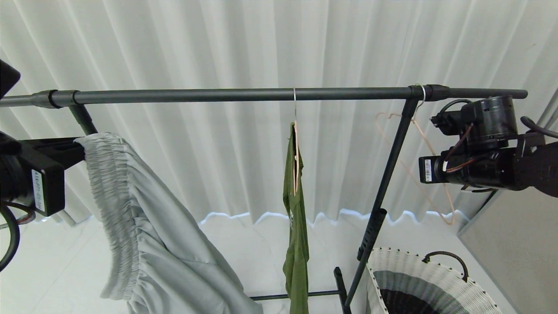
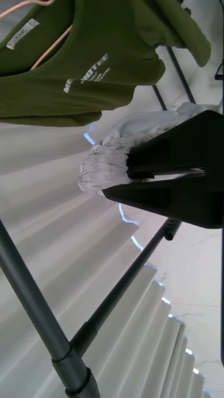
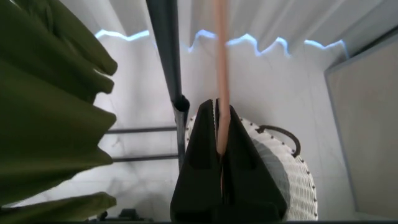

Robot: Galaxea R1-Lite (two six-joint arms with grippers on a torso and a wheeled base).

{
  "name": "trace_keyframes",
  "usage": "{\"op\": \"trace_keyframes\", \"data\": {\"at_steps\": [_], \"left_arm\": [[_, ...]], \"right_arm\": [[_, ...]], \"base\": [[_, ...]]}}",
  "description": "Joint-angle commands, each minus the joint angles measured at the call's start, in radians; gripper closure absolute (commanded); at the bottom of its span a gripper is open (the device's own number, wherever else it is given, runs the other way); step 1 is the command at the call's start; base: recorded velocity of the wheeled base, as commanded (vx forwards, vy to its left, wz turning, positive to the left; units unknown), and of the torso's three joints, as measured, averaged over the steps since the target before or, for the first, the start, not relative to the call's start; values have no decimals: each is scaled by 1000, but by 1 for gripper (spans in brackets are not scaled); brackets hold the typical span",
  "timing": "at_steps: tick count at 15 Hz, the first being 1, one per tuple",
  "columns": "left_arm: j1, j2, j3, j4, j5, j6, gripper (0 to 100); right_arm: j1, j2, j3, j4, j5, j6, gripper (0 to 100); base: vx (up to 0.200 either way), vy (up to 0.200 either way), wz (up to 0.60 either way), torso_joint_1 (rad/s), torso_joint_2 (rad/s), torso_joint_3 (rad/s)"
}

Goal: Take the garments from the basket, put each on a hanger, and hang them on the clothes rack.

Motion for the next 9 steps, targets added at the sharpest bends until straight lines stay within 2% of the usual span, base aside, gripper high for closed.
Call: {"op": "trace_keyframes", "data": {"at_steps": [1, 7, 9], "left_arm": [[0, 1, 1, 0, 0, 0, 100], [0, 0, 4, 0, 0, 0, 100], [0, 0, 4, 0, 0, 0, 100]], "right_arm": [[1, -24, -4, -1, -1, 0, 100], [-1, -128, 5, 7, -9, 1, 100], [1, -154, 5, 39, -36, 1, 100]], "base": [[0, 0, 0, 0, 0, 0], [0, 0, 0, 0, 0, 0], [0, 0, 0, 0, 0, 0]]}}
